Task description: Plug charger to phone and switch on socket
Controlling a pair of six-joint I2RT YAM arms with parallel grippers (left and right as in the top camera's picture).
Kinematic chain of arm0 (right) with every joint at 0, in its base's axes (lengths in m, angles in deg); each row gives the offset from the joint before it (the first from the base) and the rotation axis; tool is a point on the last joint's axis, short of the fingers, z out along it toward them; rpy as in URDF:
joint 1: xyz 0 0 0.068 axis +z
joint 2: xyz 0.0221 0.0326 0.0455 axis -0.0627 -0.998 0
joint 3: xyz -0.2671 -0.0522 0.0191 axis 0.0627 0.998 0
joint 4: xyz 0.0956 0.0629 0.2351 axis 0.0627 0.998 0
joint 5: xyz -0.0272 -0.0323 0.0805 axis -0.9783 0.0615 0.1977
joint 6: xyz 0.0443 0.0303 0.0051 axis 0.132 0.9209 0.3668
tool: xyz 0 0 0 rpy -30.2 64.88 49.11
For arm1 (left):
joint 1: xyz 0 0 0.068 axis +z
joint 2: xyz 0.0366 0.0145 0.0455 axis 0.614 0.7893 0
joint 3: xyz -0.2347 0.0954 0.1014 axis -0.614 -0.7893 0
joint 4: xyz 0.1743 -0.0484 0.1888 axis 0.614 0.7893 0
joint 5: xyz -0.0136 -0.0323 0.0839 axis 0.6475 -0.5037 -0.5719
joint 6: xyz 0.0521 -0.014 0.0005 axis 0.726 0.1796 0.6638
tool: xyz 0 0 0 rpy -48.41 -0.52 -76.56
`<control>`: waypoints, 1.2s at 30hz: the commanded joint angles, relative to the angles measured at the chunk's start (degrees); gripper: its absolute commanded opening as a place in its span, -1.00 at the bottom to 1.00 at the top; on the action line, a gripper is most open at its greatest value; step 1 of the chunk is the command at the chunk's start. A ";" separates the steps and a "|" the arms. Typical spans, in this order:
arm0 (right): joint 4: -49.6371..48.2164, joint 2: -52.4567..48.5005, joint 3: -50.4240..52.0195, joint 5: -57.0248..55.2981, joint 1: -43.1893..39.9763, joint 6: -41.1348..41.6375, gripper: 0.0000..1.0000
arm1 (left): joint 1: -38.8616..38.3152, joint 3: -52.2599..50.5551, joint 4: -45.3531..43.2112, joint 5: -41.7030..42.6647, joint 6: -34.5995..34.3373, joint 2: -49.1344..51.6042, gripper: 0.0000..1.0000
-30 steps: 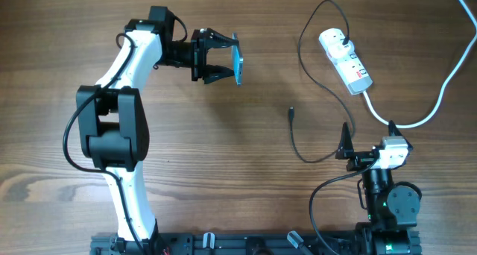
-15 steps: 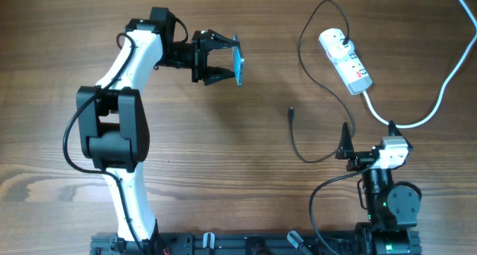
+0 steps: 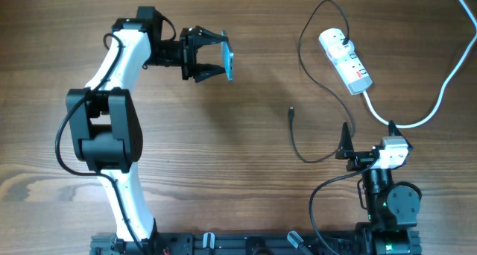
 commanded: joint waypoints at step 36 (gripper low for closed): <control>-0.31 0.20 0.09 0.24 -0.26 -0.11 1.00 | 0.83 1.33 -3.50 3.04 3.21 -2.89 0.33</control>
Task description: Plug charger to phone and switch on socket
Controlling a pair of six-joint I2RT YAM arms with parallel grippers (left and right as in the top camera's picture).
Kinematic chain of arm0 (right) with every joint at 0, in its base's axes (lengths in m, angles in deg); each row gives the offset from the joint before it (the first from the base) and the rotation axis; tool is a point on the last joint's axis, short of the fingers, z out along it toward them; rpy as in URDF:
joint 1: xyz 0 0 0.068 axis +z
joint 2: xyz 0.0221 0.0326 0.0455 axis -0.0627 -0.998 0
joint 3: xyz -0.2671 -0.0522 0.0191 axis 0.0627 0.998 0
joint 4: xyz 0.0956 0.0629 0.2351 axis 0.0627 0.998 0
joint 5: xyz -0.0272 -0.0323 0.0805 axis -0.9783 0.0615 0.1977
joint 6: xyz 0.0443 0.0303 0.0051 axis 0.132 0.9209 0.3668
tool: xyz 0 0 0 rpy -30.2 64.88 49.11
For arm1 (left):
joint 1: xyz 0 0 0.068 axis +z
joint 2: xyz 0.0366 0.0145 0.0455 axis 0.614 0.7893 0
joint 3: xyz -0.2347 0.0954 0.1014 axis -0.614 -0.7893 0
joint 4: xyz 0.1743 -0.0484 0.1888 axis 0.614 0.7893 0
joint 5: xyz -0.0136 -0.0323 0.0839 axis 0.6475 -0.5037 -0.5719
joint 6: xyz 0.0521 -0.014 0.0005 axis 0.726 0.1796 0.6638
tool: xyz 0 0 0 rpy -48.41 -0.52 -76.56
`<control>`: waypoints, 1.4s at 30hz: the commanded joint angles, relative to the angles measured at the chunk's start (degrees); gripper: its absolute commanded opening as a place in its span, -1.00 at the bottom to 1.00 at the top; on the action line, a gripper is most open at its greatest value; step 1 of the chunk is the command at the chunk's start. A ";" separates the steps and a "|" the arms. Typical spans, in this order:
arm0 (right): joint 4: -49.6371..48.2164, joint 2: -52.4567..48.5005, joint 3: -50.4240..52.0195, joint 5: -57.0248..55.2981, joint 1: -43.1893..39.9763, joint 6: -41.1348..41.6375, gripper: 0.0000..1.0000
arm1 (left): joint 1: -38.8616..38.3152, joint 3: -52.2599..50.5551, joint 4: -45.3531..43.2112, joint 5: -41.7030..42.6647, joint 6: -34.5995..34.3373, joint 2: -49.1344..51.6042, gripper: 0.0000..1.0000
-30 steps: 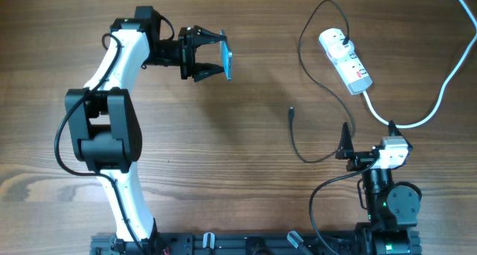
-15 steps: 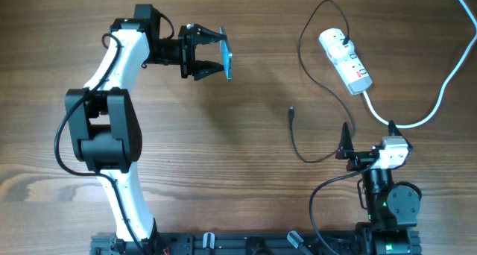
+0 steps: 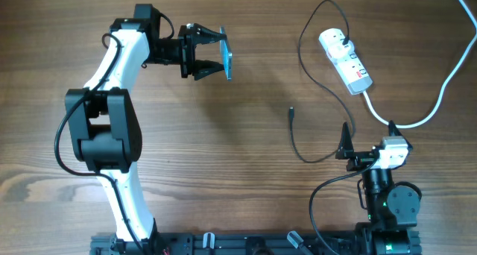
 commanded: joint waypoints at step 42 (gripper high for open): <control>61.48 -73.42 -96.39 8.28 22.03 15.74 0.99 | 0.20 1.33 0.20 3.23 0.85 -2.86 0.31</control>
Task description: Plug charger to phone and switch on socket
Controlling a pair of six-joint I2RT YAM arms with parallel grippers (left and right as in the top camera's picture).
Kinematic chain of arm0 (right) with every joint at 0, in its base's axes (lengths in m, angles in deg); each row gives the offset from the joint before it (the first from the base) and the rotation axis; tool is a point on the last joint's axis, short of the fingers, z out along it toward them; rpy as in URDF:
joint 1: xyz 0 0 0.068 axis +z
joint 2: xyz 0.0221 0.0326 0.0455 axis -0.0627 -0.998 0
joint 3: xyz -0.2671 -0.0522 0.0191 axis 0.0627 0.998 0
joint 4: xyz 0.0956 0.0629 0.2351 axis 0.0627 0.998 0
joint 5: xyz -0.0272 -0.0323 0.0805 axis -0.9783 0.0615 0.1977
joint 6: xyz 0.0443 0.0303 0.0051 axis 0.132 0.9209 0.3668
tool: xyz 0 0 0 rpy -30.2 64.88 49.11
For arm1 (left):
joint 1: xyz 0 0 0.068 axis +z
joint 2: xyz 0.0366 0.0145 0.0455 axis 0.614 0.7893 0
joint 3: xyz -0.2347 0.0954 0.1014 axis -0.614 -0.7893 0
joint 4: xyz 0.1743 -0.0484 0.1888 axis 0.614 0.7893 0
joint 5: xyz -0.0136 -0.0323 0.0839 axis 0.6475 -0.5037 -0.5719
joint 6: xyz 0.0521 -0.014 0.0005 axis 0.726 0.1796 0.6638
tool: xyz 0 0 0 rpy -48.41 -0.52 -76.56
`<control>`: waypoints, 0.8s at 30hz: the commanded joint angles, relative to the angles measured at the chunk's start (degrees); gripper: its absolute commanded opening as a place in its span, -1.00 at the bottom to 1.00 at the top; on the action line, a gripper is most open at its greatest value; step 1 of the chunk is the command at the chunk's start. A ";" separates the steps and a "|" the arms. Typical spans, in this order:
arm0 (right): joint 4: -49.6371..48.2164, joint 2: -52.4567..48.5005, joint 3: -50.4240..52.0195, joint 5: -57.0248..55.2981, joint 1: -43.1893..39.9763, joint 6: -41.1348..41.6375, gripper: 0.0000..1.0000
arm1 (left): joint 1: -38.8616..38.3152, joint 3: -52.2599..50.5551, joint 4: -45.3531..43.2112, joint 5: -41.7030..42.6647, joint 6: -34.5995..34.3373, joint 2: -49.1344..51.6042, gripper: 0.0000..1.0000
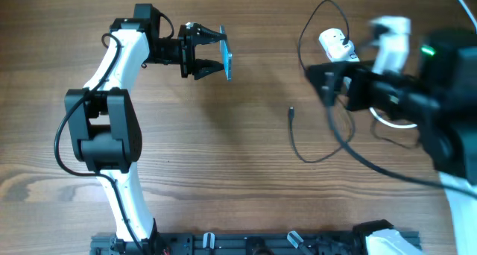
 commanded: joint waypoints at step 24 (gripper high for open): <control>-17.00 -30.47 -3.65 -44.15 32.63 15.67 0.78 | -0.39 1.27 9.38 3.17 -0.33 -2.78 0.31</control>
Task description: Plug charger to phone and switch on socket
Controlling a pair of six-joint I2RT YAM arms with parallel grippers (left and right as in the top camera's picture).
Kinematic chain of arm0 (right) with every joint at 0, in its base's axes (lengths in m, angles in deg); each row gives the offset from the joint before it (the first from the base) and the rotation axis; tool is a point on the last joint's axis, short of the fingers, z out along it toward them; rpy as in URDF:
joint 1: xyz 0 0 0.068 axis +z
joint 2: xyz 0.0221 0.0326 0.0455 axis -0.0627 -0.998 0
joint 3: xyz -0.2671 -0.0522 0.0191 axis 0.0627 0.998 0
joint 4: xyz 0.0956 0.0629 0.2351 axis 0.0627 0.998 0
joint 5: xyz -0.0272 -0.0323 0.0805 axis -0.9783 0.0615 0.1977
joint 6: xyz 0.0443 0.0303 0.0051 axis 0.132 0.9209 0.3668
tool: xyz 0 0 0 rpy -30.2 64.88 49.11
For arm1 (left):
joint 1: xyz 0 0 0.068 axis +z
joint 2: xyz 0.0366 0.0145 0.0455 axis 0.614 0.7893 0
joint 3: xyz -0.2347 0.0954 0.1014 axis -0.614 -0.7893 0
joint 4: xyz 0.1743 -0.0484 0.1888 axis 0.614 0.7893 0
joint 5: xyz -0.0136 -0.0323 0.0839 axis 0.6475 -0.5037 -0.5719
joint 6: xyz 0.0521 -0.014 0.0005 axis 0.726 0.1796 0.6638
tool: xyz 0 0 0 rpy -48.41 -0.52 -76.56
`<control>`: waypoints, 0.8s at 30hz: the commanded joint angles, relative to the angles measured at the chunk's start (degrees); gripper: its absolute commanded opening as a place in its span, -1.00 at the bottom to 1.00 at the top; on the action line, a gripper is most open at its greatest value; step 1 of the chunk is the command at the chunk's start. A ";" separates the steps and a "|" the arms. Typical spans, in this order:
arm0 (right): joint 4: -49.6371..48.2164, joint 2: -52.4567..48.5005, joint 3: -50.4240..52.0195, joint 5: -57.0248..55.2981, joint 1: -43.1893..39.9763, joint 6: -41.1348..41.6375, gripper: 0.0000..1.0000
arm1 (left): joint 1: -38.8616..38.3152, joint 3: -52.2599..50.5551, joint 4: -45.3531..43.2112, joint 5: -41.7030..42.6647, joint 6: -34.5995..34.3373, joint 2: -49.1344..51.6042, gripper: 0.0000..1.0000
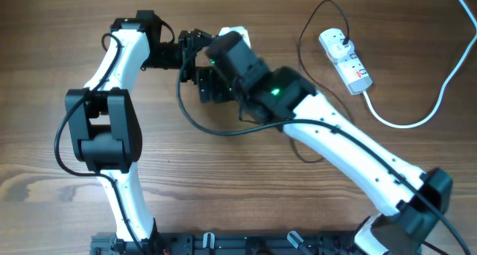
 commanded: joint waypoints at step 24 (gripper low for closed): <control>-2.71 -2.27 -0.81 -10.88 0.85 3.23 0.22 | -0.98 1.27 0.17 3.19 0.52 -2.78 0.31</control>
